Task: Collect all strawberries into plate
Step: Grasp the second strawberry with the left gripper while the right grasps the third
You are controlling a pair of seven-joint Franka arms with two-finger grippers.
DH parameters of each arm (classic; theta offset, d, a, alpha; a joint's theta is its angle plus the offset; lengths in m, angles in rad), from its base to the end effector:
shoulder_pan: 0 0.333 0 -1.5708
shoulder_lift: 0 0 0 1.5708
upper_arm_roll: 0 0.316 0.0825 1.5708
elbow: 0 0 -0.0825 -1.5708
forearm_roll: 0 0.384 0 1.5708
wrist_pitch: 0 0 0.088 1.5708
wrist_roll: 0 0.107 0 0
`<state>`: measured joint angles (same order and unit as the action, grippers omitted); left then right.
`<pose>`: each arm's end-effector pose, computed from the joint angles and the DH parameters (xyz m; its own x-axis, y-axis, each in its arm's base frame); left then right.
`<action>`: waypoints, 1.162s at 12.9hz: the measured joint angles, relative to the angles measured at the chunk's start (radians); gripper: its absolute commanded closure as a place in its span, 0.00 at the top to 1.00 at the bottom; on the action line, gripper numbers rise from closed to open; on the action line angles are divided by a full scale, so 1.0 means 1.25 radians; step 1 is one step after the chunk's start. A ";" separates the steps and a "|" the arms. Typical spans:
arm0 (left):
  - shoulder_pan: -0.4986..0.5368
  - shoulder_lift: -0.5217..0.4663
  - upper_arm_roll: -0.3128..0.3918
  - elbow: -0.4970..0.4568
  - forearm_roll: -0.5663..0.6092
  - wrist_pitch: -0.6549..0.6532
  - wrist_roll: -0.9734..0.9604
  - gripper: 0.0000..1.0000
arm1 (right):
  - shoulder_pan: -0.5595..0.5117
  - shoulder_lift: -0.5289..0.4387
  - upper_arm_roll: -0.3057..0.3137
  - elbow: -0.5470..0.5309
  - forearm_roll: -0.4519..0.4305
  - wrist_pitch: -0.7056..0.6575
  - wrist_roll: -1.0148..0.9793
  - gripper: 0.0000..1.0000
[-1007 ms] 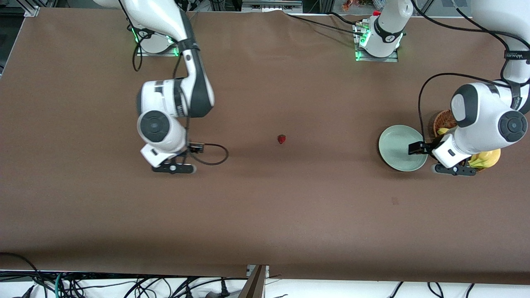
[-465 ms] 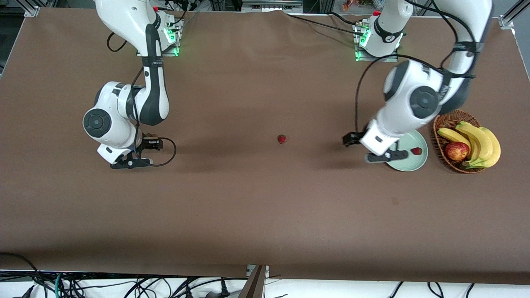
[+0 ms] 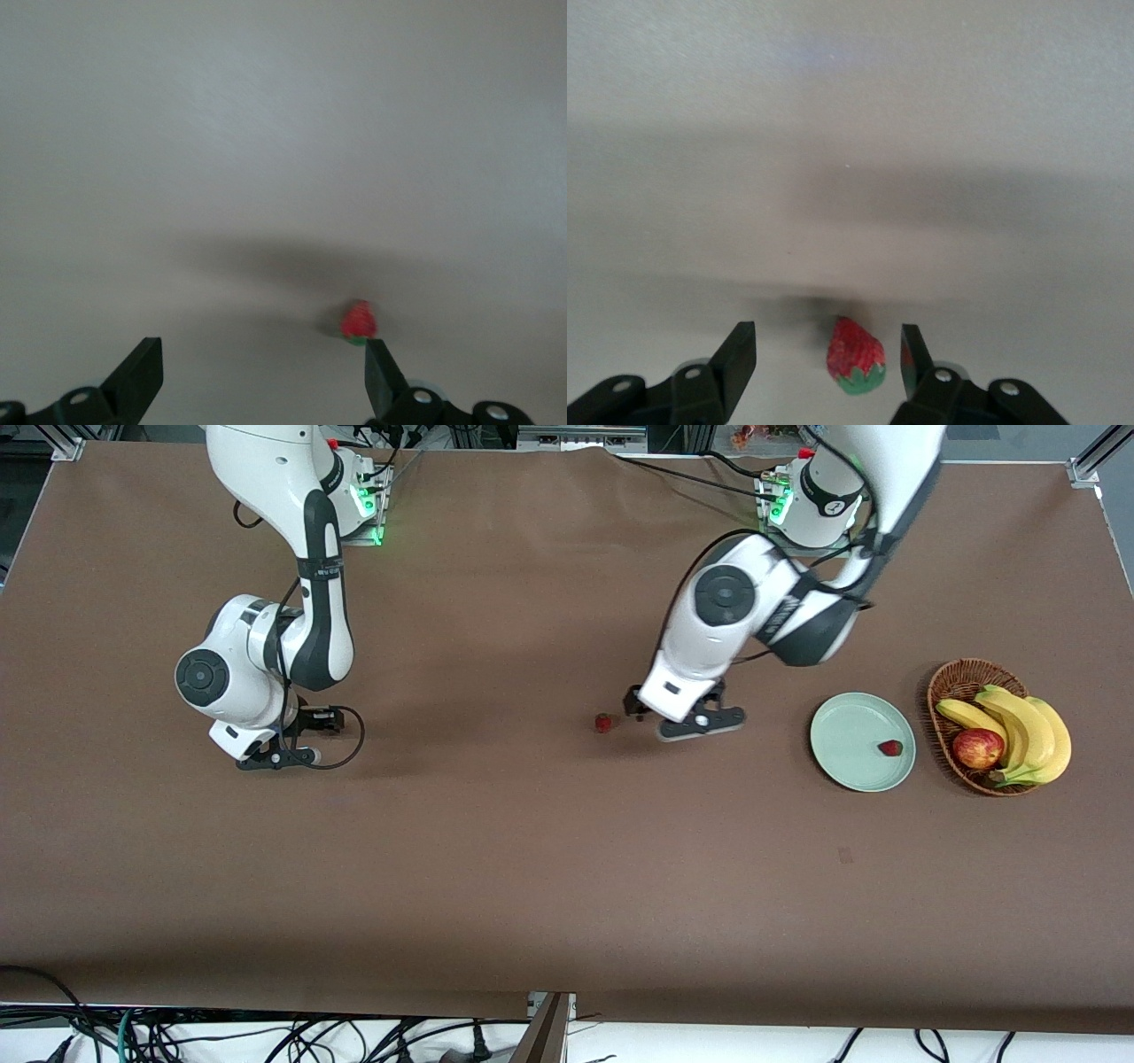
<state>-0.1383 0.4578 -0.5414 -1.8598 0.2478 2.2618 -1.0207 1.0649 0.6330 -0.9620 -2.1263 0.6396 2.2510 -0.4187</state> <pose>0.5133 -0.3766 0.3048 0.9732 0.2291 -0.0188 0.2297 -0.9725 0.0389 0.5467 0.0656 0.2119 0.9842 0.1069 -0.1415 0.1125 -0.9931 0.0322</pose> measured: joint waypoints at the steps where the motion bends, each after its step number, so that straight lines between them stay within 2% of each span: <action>1: -0.026 0.036 0.000 0.002 0.037 0.036 -0.050 1.00 | 0.000 0.000 0.002 -0.008 0.012 0.008 -0.005 0.74; 5: -0.088 0.186 0.011 0.081 0.119 0.082 -0.132 1.00 | 0.001 0.003 0.007 -0.026 0.035 0.016 -0.022 0.69; 8: -0.121 0.238 0.041 0.119 0.119 0.089 -0.132 1.00 | -0.002 0.004 0.007 -0.035 0.049 0.022 -0.054 0.63; 9: -0.124 0.246 0.045 0.121 0.119 0.089 -0.132 0.89 | -0.004 0.006 0.007 -0.039 0.059 0.023 -0.068 0.60; 11: -0.125 0.255 0.045 0.121 0.119 0.089 -0.132 0.54 | -0.004 0.012 0.006 -0.048 0.082 0.025 -0.100 0.45; 12: -0.125 0.257 0.045 0.121 0.119 0.089 -0.135 0.36 | -0.005 0.014 0.006 -0.051 0.087 0.027 -0.110 0.34; 13: -0.126 0.257 0.045 0.121 0.119 0.089 -0.142 0.22 | -0.005 0.016 0.006 -0.052 0.088 0.028 -0.114 0.24; 14: -0.126 0.257 0.045 0.121 0.119 0.089 -0.150 0.17 | -0.005 0.017 0.006 -0.052 0.090 0.029 -0.117 0.15; 15: -0.127 0.257 0.045 0.121 0.119 0.088 -0.155 0.16 | -0.004 0.018 0.006 -0.052 0.092 0.030 -0.117 0.08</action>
<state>-0.2971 0.7792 -0.4850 -1.7082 0.3963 2.3720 -1.2149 1.0594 0.6559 -0.9549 -2.1911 0.7540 2.2883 -0.5651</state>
